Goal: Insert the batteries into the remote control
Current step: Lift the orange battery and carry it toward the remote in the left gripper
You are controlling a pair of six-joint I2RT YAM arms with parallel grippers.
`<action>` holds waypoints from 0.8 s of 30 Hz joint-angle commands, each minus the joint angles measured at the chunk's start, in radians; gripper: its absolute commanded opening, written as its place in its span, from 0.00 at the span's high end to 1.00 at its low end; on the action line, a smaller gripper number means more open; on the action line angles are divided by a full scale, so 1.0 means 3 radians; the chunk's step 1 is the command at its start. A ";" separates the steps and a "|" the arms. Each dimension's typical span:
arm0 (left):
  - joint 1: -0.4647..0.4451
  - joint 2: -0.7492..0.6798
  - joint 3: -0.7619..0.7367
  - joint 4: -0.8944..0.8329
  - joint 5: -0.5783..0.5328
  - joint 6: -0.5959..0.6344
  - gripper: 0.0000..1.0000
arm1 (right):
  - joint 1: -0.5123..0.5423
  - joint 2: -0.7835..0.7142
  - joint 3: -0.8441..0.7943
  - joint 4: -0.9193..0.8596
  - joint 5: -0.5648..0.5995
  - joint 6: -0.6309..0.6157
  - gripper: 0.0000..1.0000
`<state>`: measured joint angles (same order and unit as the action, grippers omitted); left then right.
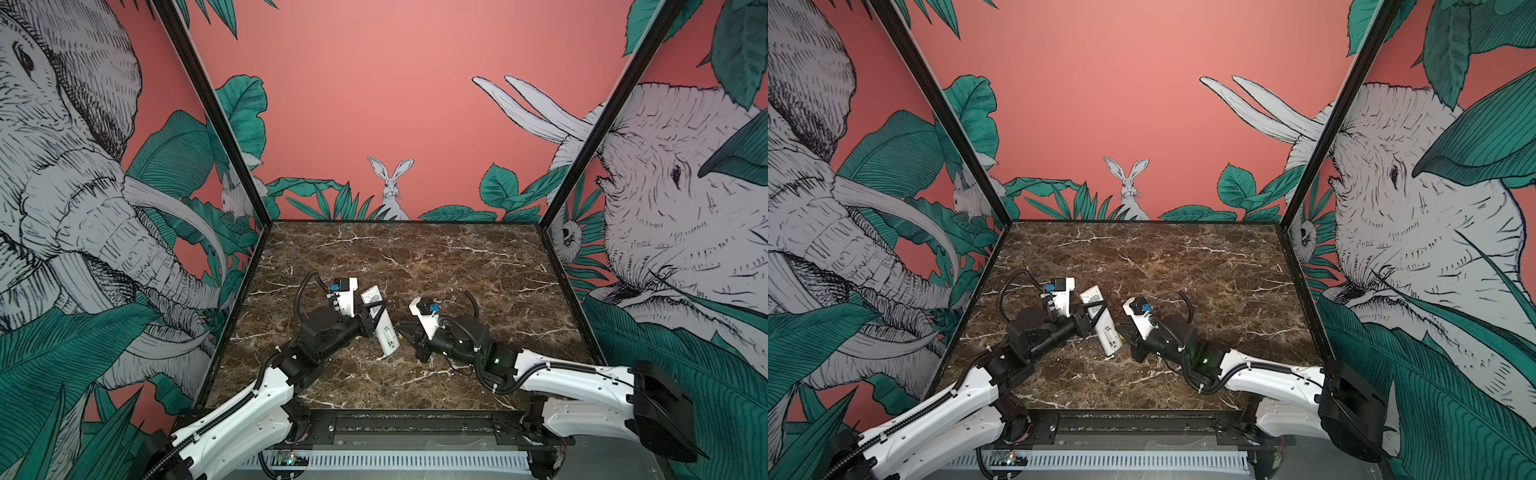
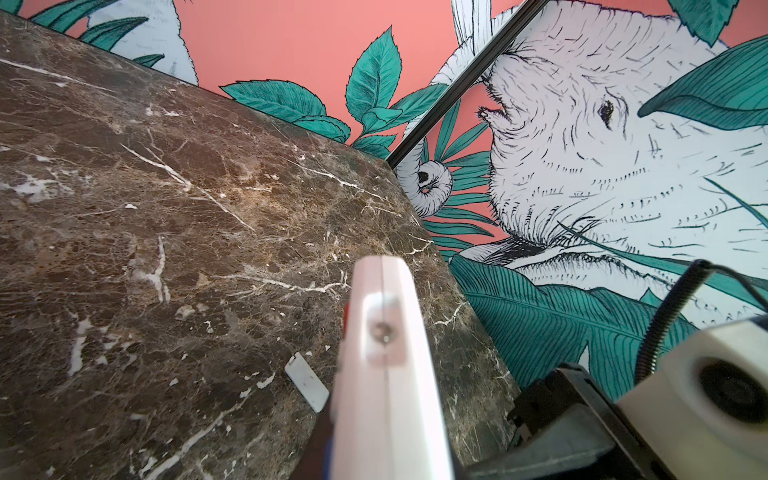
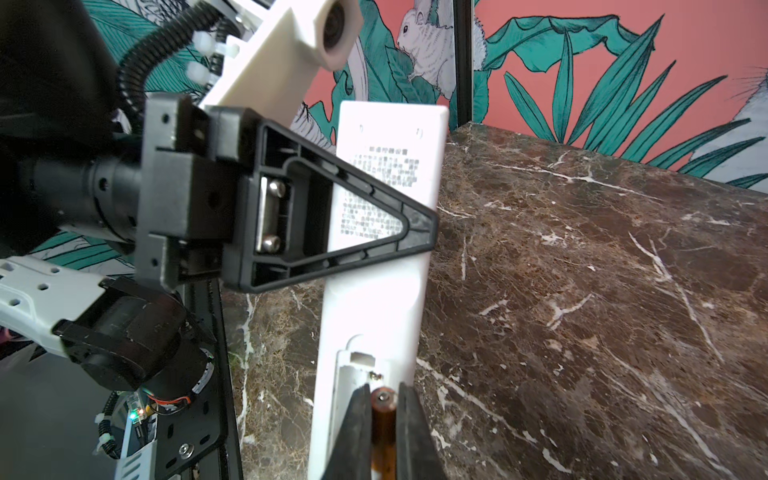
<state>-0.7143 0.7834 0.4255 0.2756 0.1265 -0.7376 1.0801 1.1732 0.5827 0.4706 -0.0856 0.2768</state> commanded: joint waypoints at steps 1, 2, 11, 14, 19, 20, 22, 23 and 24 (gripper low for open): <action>0.0019 -0.0043 -0.0020 0.0184 0.0001 -0.0081 1.00 | 0.0045 0.0005 0.0034 0.0305 -0.0012 -0.0012 0.96; 0.0018 -0.0040 -0.0019 0.0204 0.0003 -0.0094 1.00 | 0.0051 0.0006 0.0026 0.0325 -0.0004 -0.0018 0.96; 0.0019 -0.0008 -0.0025 0.0327 0.0011 -0.0189 1.00 | 0.0120 0.0089 0.0006 0.0514 0.0035 -0.0023 0.97; 0.0019 -0.0004 -0.0057 0.0394 0.0018 -0.0236 1.00 | 0.0135 0.0135 0.0006 0.0566 0.0043 -0.0018 0.97; 0.0019 -0.0014 -0.0091 0.0448 0.0023 -0.0281 1.00 | 0.0152 0.0165 -0.0004 0.0630 0.0066 -0.0018 0.97; 0.0019 -0.0012 -0.0097 0.0457 0.0023 -0.0290 1.00 | 0.0153 0.0169 -0.0008 0.0637 0.0075 -0.0022 0.97; 0.0019 -0.0015 -0.0099 0.0469 0.0021 -0.0297 1.00 | 0.0157 0.0166 -0.0012 0.0646 0.0092 -0.0028 0.97; 0.0018 -0.0014 -0.0099 0.0477 0.0025 -0.0304 1.00 | 0.0163 0.0174 -0.0019 0.0649 0.0102 -0.0029 0.97; 0.0019 -0.0013 -0.0102 0.0487 0.0031 -0.0313 1.00 | 0.0163 0.0179 -0.0026 0.0650 0.0110 -0.0030 0.97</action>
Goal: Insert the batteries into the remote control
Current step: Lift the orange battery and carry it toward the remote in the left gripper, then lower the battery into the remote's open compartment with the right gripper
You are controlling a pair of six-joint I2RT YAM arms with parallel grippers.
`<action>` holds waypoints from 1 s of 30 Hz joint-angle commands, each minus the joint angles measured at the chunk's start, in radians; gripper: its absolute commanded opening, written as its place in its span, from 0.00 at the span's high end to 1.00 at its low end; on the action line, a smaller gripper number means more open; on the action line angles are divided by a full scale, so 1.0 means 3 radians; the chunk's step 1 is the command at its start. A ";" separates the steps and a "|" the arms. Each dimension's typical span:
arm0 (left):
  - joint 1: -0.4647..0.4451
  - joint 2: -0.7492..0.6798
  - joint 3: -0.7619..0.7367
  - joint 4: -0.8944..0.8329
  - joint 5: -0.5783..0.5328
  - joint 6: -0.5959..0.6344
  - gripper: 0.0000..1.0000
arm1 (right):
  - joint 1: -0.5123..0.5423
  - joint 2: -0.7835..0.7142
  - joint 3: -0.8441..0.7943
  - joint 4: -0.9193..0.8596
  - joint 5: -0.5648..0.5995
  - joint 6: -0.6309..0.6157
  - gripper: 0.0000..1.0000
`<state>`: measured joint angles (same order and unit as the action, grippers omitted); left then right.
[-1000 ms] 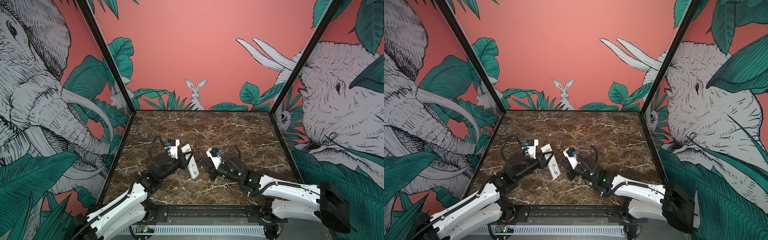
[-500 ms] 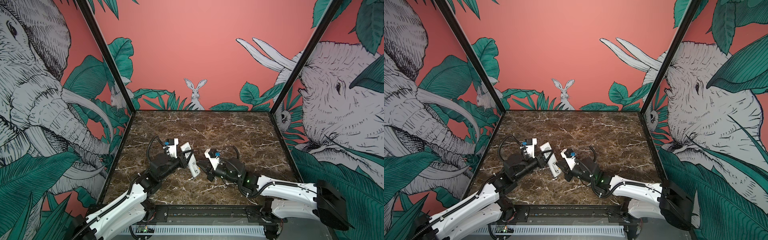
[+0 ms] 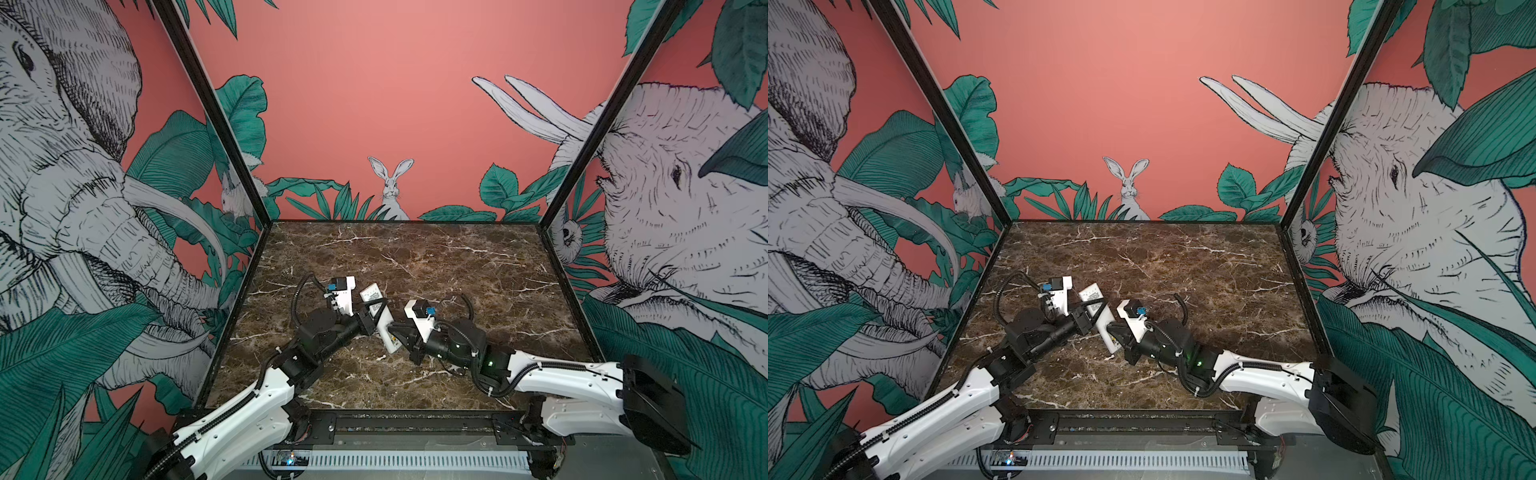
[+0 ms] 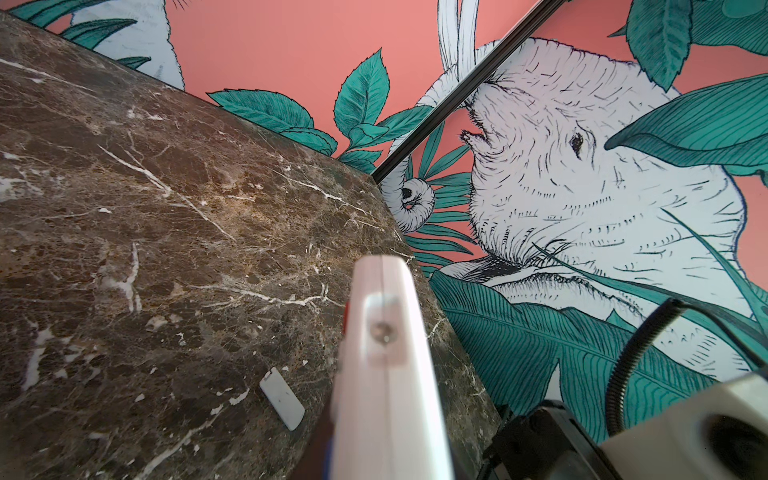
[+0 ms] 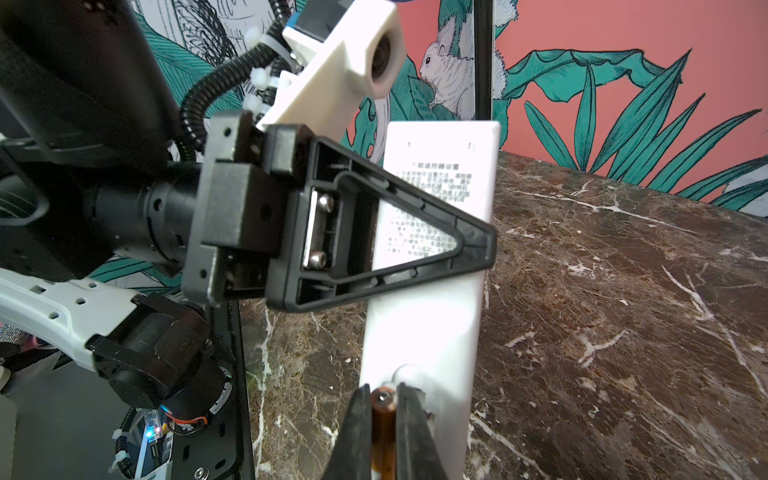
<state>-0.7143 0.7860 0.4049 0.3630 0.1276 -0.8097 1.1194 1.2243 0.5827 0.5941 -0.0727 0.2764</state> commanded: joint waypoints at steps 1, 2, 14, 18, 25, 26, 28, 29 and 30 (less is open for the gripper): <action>0.0019 -0.0018 -0.0031 0.0201 0.0029 -0.0073 1.00 | 0.0032 0.0012 -0.0035 0.0239 0.0077 -0.0031 0.97; 0.0019 -0.0022 -0.0034 0.0206 0.0030 -0.0074 1.00 | 0.0032 0.0011 -0.0044 0.0239 0.0087 -0.0032 0.97; 0.0016 -0.0010 -0.0079 0.0318 0.0044 -0.0156 1.00 | 0.0046 0.0109 -0.0078 0.0407 0.0114 -0.0037 0.97; 0.0019 -0.0025 -0.0082 0.0308 0.0031 -0.0146 1.00 | 0.0045 0.0137 -0.0096 0.0420 0.0130 -0.0042 0.97; 0.0019 -0.0048 -0.0139 0.0403 -0.0004 -0.0195 1.00 | 0.0051 0.0173 -0.0137 0.0462 0.0147 -0.0047 0.95; 0.0019 -0.0063 -0.0139 0.0404 -0.0006 -0.0196 1.00 | 0.0047 0.0170 -0.0137 0.0462 0.0149 -0.0047 0.94; 0.0019 -0.0085 -0.0138 0.0406 -0.0020 -0.0202 1.00 | 0.0048 0.0173 -0.0142 0.0464 0.0153 -0.0058 0.94; 0.0019 -0.0096 -0.0142 0.0404 -0.0035 -0.0205 1.00 | 0.0050 0.0171 -0.0142 0.0468 0.0153 -0.0058 0.94; 0.0019 -0.0106 -0.0149 0.0406 -0.0041 -0.0210 1.00 | 0.0052 0.0173 -0.0142 0.0474 0.0146 -0.0063 0.93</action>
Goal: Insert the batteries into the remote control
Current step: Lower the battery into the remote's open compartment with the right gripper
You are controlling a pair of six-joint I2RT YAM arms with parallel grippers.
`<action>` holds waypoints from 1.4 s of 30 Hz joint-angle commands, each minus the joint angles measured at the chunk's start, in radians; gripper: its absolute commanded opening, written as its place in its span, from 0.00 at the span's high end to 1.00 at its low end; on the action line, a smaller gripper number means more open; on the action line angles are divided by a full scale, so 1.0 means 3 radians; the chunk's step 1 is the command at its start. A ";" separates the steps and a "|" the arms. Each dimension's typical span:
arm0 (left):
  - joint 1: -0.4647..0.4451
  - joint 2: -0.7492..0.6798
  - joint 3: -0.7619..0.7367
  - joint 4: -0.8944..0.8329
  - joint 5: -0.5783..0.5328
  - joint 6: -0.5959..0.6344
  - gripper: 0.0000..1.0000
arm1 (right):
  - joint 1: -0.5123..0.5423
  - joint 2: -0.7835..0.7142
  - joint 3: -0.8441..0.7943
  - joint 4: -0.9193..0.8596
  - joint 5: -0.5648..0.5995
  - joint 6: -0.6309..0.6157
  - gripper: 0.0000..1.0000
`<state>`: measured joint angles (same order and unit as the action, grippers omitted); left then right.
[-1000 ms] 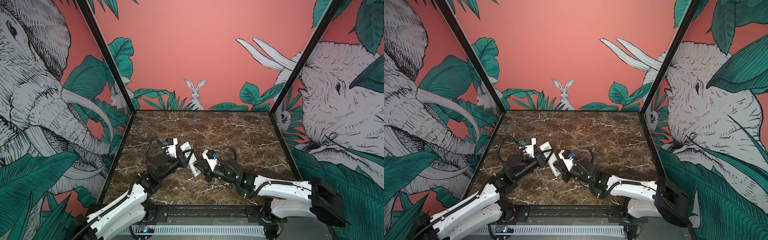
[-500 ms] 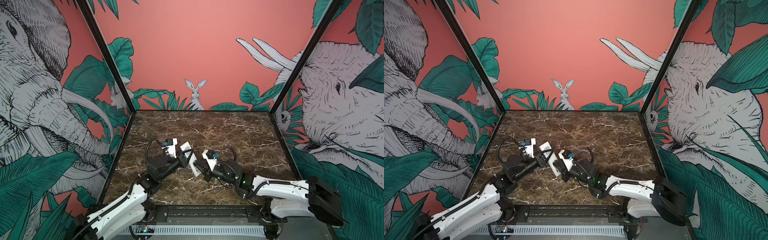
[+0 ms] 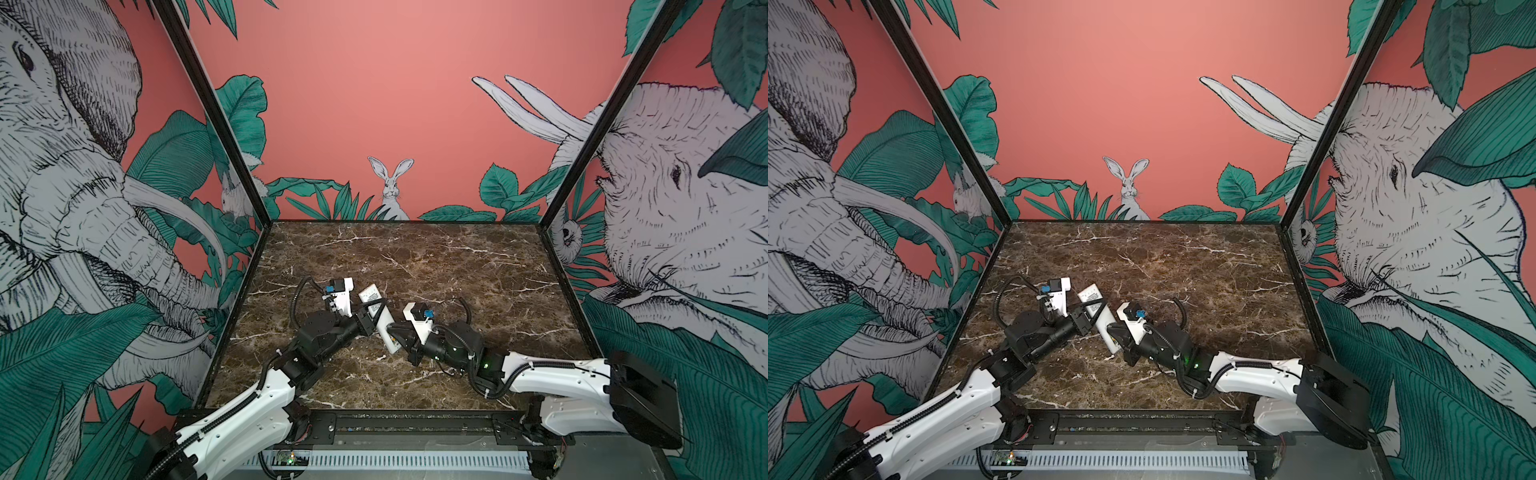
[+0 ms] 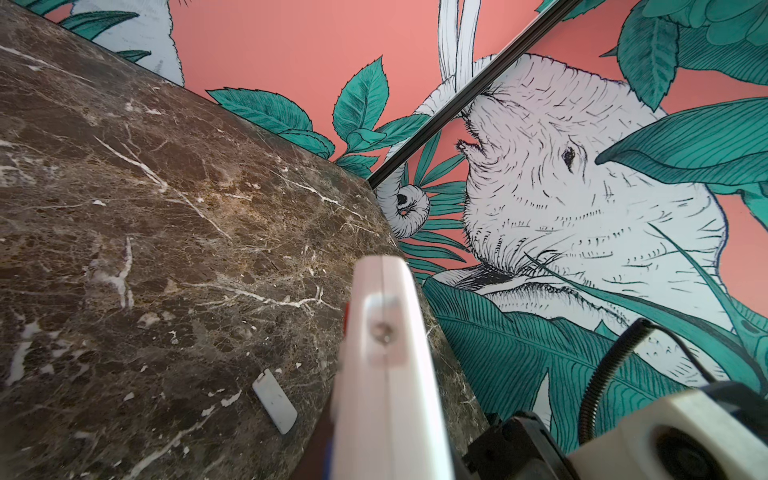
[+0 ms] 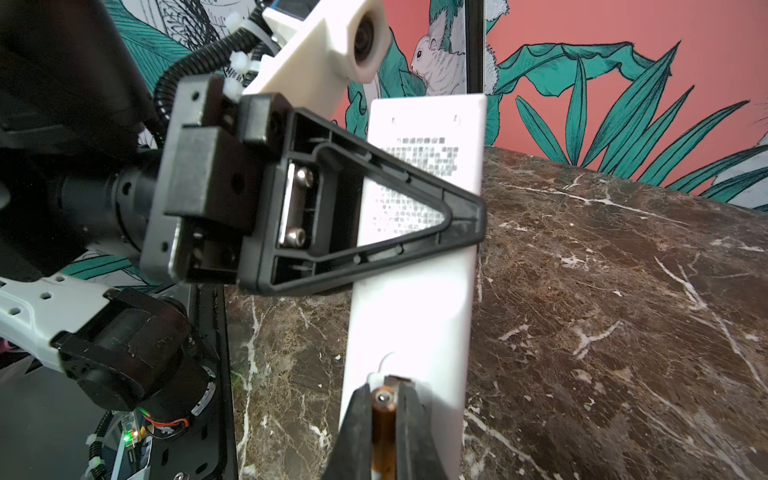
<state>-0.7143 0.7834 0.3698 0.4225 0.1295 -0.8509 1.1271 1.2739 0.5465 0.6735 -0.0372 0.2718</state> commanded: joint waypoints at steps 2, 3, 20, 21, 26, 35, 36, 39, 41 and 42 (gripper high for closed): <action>0.0019 -0.0120 -0.0040 0.0212 -0.0077 -0.0086 1.00 | 0.0027 0.0007 -0.0021 0.0213 0.0029 -0.0047 0.93; 0.0018 -0.0133 -0.0047 0.0222 -0.0085 -0.0092 1.00 | 0.0029 0.0004 -0.0022 0.0212 0.0030 -0.0047 0.92; 0.0019 -0.0154 -0.0087 0.0293 -0.0105 -0.0128 1.00 | 0.0029 0.0035 -0.0037 0.0240 0.0042 -0.0016 0.72; 0.0019 -0.0149 -0.0091 0.0294 -0.0105 -0.0126 1.00 | 0.0029 0.0029 -0.0042 0.0240 0.0044 -0.0016 0.71; 0.0019 -0.0147 -0.0084 0.0297 -0.0103 -0.0128 1.00 | 0.0035 -0.0001 -0.0042 0.0215 0.0057 -0.0028 0.68; 0.0019 -0.0139 -0.0072 0.0255 -0.0074 -0.0105 1.00 | 0.0037 -0.0079 -0.0027 0.0138 0.0063 -0.0076 0.62; 0.0019 -0.0136 -0.0069 0.0248 -0.0065 -0.0104 1.00 | 0.0038 -0.0088 -0.0028 0.0137 0.0058 -0.0084 0.62; 0.0019 -0.0134 -0.0063 0.0248 -0.0058 -0.0107 1.00 | 0.0042 -0.0113 -0.0032 0.0127 0.0055 -0.0097 0.59; 0.0018 -0.0133 -0.0064 0.0243 -0.0056 -0.0104 1.00 | 0.0038 -0.0128 -0.0028 0.0117 0.0043 -0.0103 0.57; 0.0019 -0.0129 -0.0067 0.0240 -0.0056 -0.0104 1.00 | 0.0037 -0.0135 -0.0023 0.0108 0.0035 -0.0111 0.56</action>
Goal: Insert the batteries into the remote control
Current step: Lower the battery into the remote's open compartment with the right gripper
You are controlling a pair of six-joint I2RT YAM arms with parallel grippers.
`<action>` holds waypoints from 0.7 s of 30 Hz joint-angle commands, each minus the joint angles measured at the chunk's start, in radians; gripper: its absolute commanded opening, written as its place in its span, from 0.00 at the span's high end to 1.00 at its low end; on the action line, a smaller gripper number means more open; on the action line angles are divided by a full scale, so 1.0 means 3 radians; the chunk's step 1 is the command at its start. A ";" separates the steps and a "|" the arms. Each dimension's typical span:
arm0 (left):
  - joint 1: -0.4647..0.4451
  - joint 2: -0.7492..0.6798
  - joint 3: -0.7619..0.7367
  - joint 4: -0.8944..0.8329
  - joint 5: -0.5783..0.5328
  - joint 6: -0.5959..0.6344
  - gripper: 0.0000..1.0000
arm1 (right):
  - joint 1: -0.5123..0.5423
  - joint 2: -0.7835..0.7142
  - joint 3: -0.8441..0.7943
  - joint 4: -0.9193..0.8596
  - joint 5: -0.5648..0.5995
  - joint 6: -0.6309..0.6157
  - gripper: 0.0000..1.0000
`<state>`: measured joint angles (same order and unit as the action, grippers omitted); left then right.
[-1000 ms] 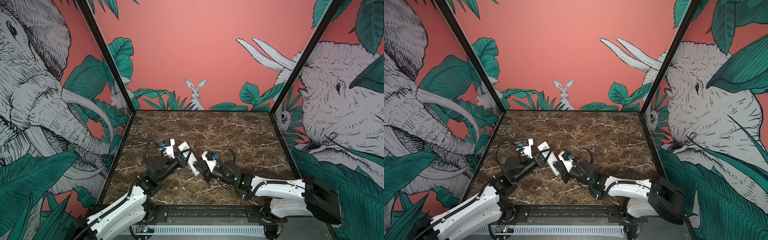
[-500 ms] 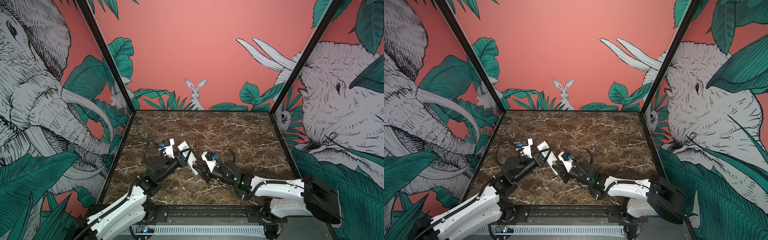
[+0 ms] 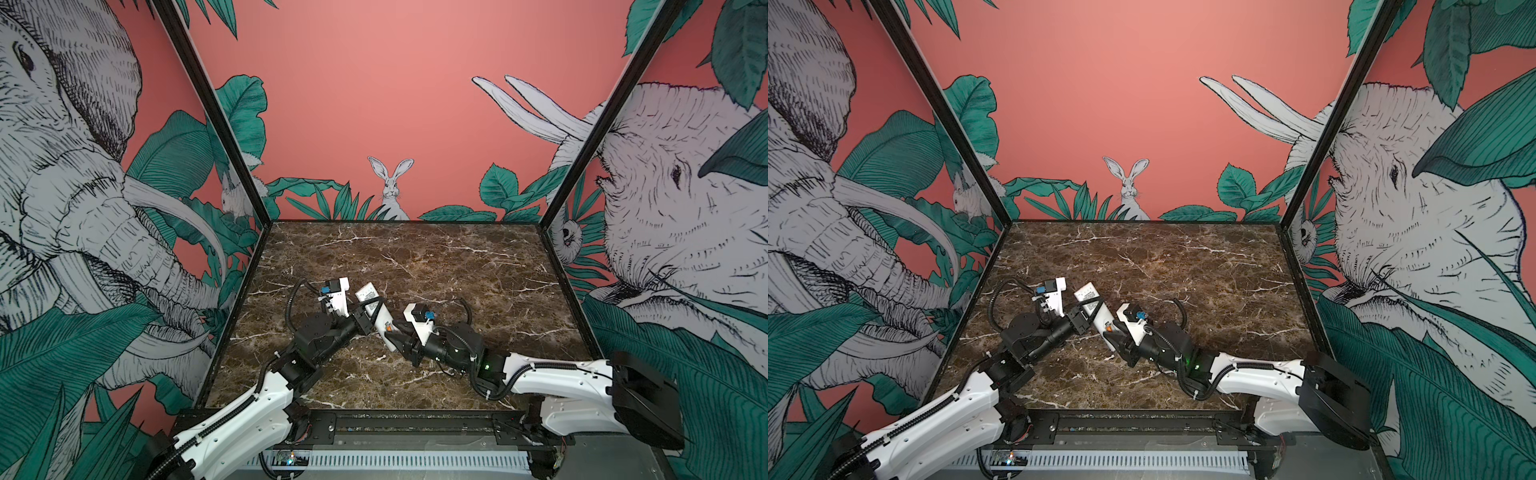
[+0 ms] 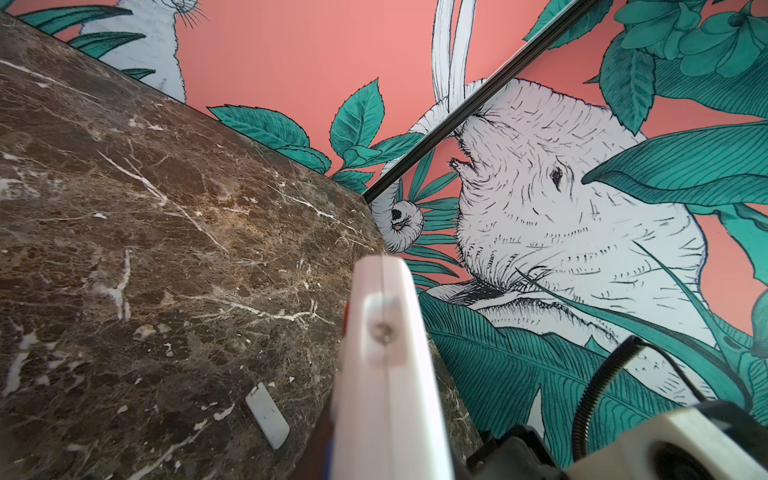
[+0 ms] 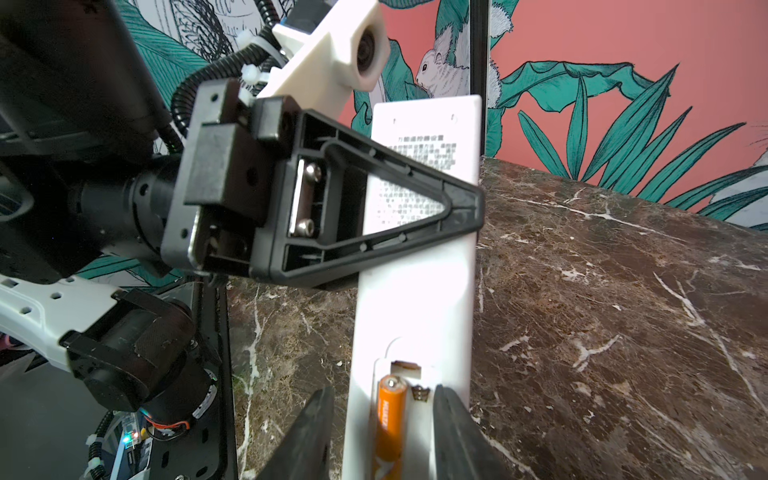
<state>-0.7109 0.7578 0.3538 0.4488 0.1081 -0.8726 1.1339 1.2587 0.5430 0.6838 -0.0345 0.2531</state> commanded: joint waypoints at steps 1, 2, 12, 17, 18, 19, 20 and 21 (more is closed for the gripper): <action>0.0007 -0.0041 -0.0016 0.0161 0.0020 -0.0031 1.00 | 0.0014 -0.0091 -0.0003 0.0053 0.0023 -0.0054 0.55; 0.0007 -0.0032 -0.0021 0.0167 0.0023 -0.0039 1.00 | 0.0020 -0.0095 0.0009 0.0031 0.0025 -0.0059 0.55; 0.0007 -0.0038 -0.0039 0.0202 0.0043 -0.0047 1.00 | 0.0024 -0.0187 0.0059 -0.0171 0.0039 -0.0127 0.53; 0.0007 -0.0040 -0.0047 0.0193 0.0049 -0.0052 1.00 | 0.0039 -0.0253 0.0102 -0.0333 0.0030 -0.0222 0.51; 0.0006 -0.0037 -0.0048 0.0196 0.0053 -0.0054 1.00 | 0.0035 -0.0270 0.0117 -0.0382 0.0013 -0.0251 0.51; 0.0007 -0.0042 -0.0049 0.0196 0.0054 -0.0057 1.00 | 0.0039 -0.0287 0.0126 -0.0426 -0.0010 -0.0283 0.51; 0.0007 -0.0050 -0.0052 0.0196 0.0057 -0.0056 1.00 | 0.0041 -0.0310 0.0141 -0.0479 -0.0041 -0.0318 0.51; 0.0007 -0.0051 -0.0059 0.0193 0.0059 -0.0063 1.00 | 0.0045 -0.0340 0.0152 -0.0519 -0.0085 -0.0370 0.51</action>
<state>-0.7109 0.7578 0.3523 0.4492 0.1162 -0.8753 1.1397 1.1900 0.5533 0.5510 -0.0376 0.1898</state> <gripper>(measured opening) 0.216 0.486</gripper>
